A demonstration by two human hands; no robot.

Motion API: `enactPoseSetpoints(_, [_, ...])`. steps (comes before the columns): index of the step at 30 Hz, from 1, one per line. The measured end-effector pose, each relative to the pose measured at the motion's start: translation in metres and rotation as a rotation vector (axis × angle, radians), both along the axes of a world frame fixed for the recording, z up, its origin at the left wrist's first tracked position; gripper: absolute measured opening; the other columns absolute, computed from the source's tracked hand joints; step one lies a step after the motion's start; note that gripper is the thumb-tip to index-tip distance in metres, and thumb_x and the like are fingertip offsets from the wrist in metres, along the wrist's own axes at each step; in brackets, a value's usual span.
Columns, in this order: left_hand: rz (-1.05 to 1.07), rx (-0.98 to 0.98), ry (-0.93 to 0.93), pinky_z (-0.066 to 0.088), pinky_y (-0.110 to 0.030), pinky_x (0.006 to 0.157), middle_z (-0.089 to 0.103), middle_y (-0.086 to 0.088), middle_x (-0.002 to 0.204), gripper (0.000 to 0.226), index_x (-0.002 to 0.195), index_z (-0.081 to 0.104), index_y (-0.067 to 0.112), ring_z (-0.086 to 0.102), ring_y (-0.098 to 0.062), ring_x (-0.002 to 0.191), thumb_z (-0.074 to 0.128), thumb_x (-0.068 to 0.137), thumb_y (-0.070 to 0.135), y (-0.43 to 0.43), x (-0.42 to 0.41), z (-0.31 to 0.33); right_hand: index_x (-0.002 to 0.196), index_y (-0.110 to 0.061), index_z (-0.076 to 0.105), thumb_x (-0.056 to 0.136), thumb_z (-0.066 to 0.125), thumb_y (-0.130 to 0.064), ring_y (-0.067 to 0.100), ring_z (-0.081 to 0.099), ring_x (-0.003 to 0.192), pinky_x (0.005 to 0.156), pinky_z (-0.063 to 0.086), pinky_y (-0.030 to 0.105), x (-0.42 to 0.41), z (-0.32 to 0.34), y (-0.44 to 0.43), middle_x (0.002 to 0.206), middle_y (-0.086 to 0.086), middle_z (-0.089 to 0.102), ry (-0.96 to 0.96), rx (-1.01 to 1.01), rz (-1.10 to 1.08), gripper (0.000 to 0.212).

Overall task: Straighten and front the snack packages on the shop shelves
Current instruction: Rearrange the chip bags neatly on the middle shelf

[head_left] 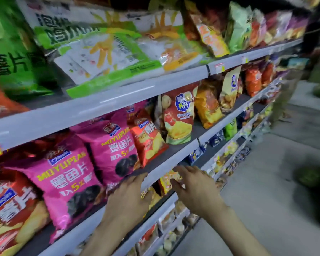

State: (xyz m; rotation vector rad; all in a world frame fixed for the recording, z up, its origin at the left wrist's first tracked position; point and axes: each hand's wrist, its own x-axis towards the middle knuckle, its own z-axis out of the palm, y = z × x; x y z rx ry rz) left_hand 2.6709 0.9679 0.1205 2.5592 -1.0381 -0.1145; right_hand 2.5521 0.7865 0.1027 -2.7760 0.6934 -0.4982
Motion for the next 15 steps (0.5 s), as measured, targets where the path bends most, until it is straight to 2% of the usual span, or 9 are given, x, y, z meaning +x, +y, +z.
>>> enactPoseSetpoints(4, [-0.028, 0.079, 0.020, 0.052, -0.045, 0.103, 0.053, 0.018, 0.151, 0.057, 0.154, 0.042, 0.042, 0.056, -0.017, 0.134, 0.054, 0.099, 0.052, -0.070, 0.002, -0.004, 0.133, -0.034, 0.054, 0.102, 0.045, -0.049, 0.022, 0.057, 0.119, 0.075, 0.035, 0.037, -0.012, -0.004, -0.064, 0.120, -0.008, 0.065, 0.048, 0.021, -0.094, 0.035])
enactPoseSetpoints(6, [-0.055, 0.096, 0.029, 0.051, -0.046, 0.105, 0.050, 0.016, 0.154, 0.057, 0.155, 0.041, 0.040, 0.053, -0.018, 0.138, 0.052, 0.101, 0.052, -0.101, 0.005, -0.004, 0.138, -0.034, 0.052, 0.103, 0.045, -0.046, 0.022, 0.056, 0.123, 0.079, 0.031, 0.037, -0.012, -0.005, -0.089, 0.124, -0.007, 0.064, 0.079, 0.035, -0.130, 0.037])
enactPoseSetpoints(10, [-0.111, 0.106, 0.051, 0.049, -0.045, 0.108, 0.050, 0.011, 0.155, 0.058, 0.157, 0.042, 0.036, 0.051, -0.019, 0.141, 0.052, 0.102, 0.052, -0.160, 0.017, -0.005, 0.136, -0.034, 0.054, 0.102, 0.045, -0.047, 0.022, 0.056, 0.121, 0.092, 0.041, 0.038, 0.000, -0.014, -0.132, 0.124, -0.006, 0.066, 0.106, 0.059, -0.168, 0.038])
enactPoseSetpoints(15, [-0.207, 0.105, 0.031, 0.054, -0.042, 0.099, 0.058, 0.009, 0.145, 0.050, 0.150, 0.049, 0.034, 0.058, -0.019, 0.131, 0.052, 0.103, 0.050, -0.232, 0.032, -0.006, 0.129, -0.028, 0.060, 0.097, 0.043, -0.047, 0.027, 0.059, 0.119, 0.094, 0.047, 0.039, 0.016, -0.011, -0.183, 0.121, -0.002, 0.068, 0.155, 0.014, -0.225, 0.041])
